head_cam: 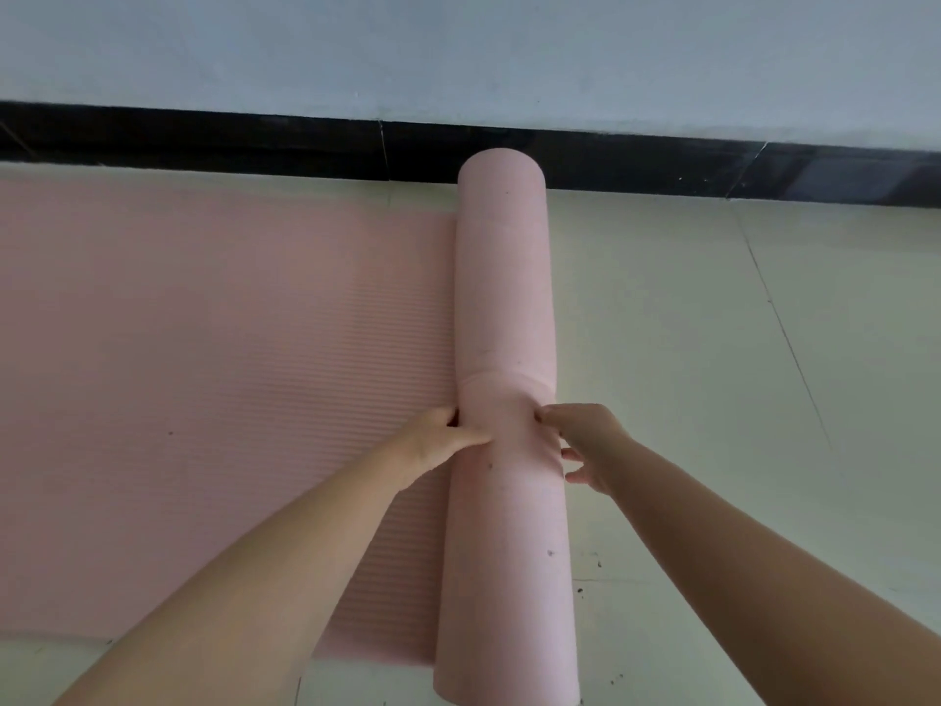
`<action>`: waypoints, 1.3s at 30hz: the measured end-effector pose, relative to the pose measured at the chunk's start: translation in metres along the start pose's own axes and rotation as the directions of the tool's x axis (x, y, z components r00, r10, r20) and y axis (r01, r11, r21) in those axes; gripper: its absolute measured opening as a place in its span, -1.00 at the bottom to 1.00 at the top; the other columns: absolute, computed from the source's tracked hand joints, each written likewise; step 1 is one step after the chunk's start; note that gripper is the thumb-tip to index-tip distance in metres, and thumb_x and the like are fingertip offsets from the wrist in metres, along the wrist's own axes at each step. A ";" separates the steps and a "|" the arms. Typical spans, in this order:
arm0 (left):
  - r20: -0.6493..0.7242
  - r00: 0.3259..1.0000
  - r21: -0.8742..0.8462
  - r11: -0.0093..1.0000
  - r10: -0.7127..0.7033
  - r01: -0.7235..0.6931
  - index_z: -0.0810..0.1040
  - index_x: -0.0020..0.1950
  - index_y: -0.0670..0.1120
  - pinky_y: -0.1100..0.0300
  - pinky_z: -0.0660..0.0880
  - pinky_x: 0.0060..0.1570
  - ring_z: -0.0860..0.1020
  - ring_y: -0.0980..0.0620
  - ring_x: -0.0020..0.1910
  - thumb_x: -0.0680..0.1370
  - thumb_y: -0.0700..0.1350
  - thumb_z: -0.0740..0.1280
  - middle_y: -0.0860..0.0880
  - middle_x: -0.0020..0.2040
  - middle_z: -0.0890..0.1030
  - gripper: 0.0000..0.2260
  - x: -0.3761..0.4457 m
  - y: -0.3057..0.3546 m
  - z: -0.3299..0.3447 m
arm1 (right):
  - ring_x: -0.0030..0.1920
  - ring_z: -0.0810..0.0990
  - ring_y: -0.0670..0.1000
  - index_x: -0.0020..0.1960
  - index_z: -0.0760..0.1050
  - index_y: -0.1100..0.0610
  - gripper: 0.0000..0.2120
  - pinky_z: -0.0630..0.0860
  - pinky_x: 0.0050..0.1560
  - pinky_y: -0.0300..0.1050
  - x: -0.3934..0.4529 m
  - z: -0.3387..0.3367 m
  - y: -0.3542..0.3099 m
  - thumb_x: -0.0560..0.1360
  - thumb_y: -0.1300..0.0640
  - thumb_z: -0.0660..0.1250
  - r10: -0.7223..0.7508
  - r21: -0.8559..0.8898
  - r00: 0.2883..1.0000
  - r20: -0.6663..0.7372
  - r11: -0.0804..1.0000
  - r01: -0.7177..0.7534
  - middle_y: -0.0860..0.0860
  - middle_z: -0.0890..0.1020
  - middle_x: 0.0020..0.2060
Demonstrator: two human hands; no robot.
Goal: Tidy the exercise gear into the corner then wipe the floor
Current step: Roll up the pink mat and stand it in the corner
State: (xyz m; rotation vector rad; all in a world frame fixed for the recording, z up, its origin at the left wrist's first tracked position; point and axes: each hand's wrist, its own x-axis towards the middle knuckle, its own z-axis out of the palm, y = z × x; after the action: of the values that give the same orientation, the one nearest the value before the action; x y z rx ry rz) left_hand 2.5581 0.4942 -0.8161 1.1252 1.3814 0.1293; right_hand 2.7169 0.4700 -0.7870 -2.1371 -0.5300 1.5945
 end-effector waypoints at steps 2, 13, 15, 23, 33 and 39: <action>-0.016 1.000 0.026 0.999 0.018 -0.018 0.49 0.30 -0.16 0.30 0.41 0.07 0.53 0.05 0.09 0.49 -0.12 0.41 -0.04 0.19 0.58 -0.61 0.000 -0.003 0.002 | 0.28 0.42 0.20 0.22 0.51 0.17 -0.75 0.40 0.20 0.11 0.001 -0.002 0.001 0.57 0.20 0.23 0.013 0.016 1.000 0.021 1.000 -0.014 0.16 0.45 0.30; -0.263 0.964 -0.027 0.999 0.023 -0.031 0.27 0.39 -0.19 0.18 0.38 0.21 0.43 -0.05 0.28 0.44 -0.27 0.44 -0.11 0.33 0.42 -0.42 0.003 -0.018 -0.012 | -0.05 0.52 0.13 0.35 0.31 0.35 -0.66 0.46 0.09 0.00 0.002 -0.002 0.009 0.58 0.39 0.09 -0.024 0.194 0.998 0.054 0.981 0.013 0.17 0.52 -0.10; -0.333 0.943 0.043 0.999 0.029 -0.015 0.35 0.31 -0.18 0.15 0.41 0.17 0.45 -0.02 0.13 0.42 -0.26 0.46 -0.12 0.24 0.45 -0.50 0.005 -0.020 -0.011 | -0.22 0.51 0.05 0.32 0.32 0.42 -0.66 0.48 0.01 -0.07 0.001 0.005 0.007 0.56 0.42 0.11 -0.022 0.152 0.998 0.065 0.988 0.012 0.11 0.49 -0.27; -0.415 0.909 0.184 0.981 0.028 0.054 0.36 -0.42 -0.04 0.22 0.32 -0.19 0.44 0.01 -0.13 0.46 -0.34 0.21 -0.04 -0.30 0.48 -0.69 -0.008 -0.019 -0.023 | 0.32 0.40 0.10 0.20 0.56 0.15 -0.55 0.42 0.28 -0.01 -0.001 0.019 -0.006 0.50 0.47 0.05 -0.130 -0.186 0.987 0.099 0.972 0.147 0.12 0.49 0.24; -0.157 0.987 0.054 0.997 -0.042 0.052 0.46 0.29 -0.18 0.23 0.42 0.09 0.52 0.03 0.14 0.42 -0.07 0.48 0.00 0.18 0.56 -0.51 -0.037 -0.028 -0.042 | 0.05 0.38 0.06 0.10 0.59 0.12 -0.69 0.37 0.15 -0.03 -0.008 0.040 -0.010 0.53 0.36 0.15 -0.117 -0.034 0.970 0.212 0.991 0.127 0.04 0.45 0.02; -0.451 0.891 -0.017 0.998 -0.057 0.055 0.37 0.40 -0.14 0.18 0.41 0.13 0.48 -0.03 0.23 0.43 -0.22 0.46 -0.04 0.23 0.49 -0.44 -0.048 -0.042 -0.049 | 0.07 0.50 0.08 -0.01 0.50 0.11 -0.82 0.44 0.10 -0.07 -0.001 0.061 -0.006 0.49 0.33 0.22 -0.190 -0.075 0.977 0.093 0.978 0.197 0.11 0.55 0.03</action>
State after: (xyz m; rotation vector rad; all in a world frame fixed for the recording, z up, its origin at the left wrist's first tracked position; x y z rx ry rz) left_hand 2.4837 0.4678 -0.8005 1.0905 1.8247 0.3715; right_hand 2.6572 0.4813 -0.7984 -2.0127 -0.8202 1.5847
